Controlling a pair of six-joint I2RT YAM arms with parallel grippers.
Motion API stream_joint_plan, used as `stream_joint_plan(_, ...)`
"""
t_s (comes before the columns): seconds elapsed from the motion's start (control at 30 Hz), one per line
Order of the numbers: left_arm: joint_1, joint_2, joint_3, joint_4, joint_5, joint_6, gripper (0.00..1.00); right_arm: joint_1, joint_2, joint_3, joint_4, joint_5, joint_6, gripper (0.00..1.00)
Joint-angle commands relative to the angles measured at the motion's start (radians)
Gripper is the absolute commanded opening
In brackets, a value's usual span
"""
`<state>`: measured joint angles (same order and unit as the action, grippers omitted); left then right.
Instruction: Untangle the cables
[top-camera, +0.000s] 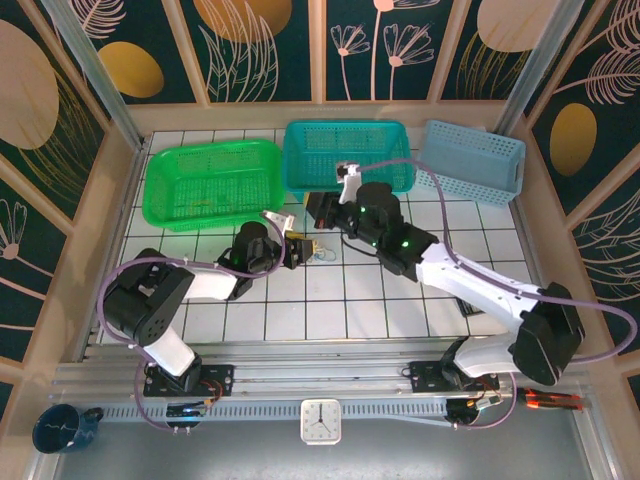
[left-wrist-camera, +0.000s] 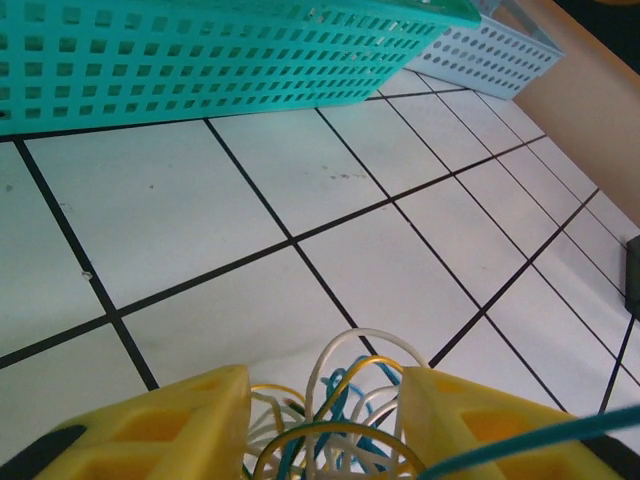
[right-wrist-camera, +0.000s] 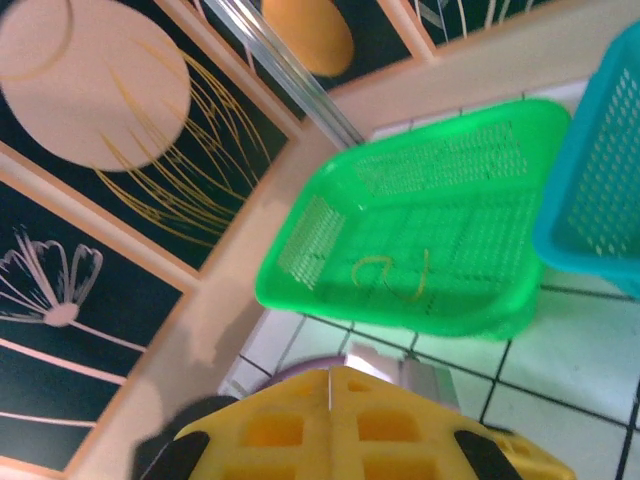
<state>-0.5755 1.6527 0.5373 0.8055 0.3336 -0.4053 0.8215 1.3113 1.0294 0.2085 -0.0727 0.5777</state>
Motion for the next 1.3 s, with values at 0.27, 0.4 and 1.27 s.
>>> stream_joint_plan(0.27, -0.004, 0.055, -0.043, 0.058, 0.023, -0.019, 0.38, -0.134, -0.153, 0.17, 0.068, -0.079, 0.025, 0.0)
stream_joint_plan(0.4, -0.004, 0.094, -0.049, 0.067, 0.027, -0.024, 0.36, -0.18, -0.169, 0.221, 0.093, -0.112, 0.048, 0.0)
stream_joint_plan(1.27, -0.004, -0.062, -0.082, 0.015, 0.005, -0.077, 0.73, -0.244, -0.333, -0.186, 0.09, -0.042, 0.049, 0.0)
